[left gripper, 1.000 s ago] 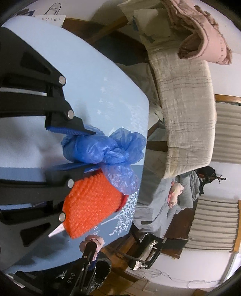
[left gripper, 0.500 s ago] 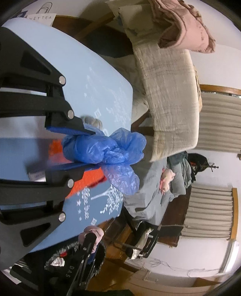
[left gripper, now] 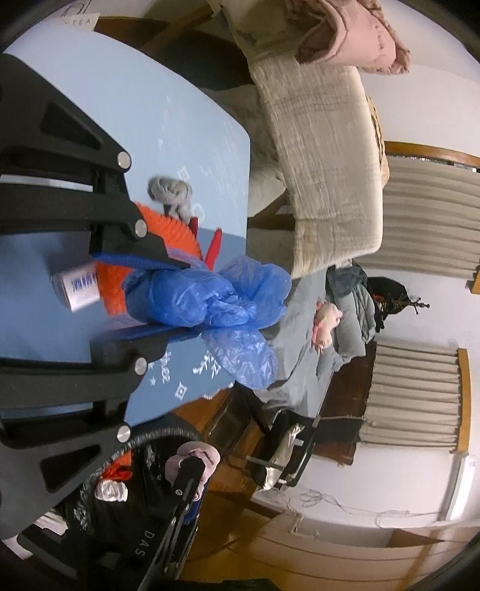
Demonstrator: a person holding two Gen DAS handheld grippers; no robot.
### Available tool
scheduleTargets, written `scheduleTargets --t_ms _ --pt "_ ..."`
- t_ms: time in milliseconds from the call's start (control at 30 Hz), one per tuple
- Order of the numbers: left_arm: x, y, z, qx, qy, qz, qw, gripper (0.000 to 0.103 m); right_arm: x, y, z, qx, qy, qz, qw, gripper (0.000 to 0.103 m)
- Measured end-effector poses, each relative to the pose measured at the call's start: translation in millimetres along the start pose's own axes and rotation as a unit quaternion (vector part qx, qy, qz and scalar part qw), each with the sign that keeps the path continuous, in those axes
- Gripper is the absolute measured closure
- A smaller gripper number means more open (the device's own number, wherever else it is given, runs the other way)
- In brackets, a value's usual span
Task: Collect trash
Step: 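Carry the blue bag and pink sock over the bin with both grippers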
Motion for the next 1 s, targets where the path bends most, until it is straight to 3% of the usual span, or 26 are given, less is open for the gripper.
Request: scheduleTargets --t_ms 367,1000 --pt "49 -2 -5 0.003 0.040 0.028 0.9988 0.077 28 4 -35 0.018 0.025 0.010 0.999 0.070" --pt "144 2 5 0.003 0.107 0.076 0.9914 0.077 108 22 -92 0.036 0.102 0.056 0.993 0.070"
Point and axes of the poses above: each gripper's, at about its wrist camera, not at the fingertips, and z roughly the way its jaws point, x to its right, y to its underside, the point moved 3 cm from there along z, roughly the way its jaws point, and after that the axes turned 5 degrees about -y, right-handed, at the moved point
